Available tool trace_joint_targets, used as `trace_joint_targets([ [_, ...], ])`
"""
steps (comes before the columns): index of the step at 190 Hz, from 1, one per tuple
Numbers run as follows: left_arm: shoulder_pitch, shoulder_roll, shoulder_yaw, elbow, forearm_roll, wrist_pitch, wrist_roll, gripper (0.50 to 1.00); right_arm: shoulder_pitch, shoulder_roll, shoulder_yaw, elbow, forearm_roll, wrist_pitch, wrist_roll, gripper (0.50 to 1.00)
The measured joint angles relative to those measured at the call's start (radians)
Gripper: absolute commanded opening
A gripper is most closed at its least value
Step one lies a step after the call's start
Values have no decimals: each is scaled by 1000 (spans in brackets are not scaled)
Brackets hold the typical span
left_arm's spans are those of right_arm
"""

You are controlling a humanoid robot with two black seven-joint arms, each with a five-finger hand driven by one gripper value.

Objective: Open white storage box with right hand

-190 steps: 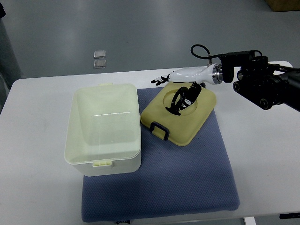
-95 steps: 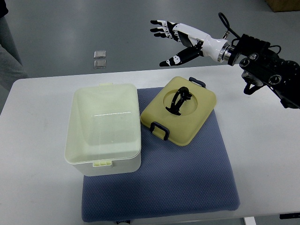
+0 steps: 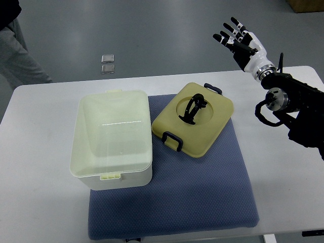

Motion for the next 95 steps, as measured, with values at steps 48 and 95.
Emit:
trace_joint_targets([
  [48, 0, 0, 3, 10, 0, 2, 0, 1000, -40, 23, 24, 0, 1, -8, 12, 928],
  [95, 0, 0, 1, 5, 0, 3, 0, 1000, -52, 41, 73, -1, 4, -11, 36, 928],
])
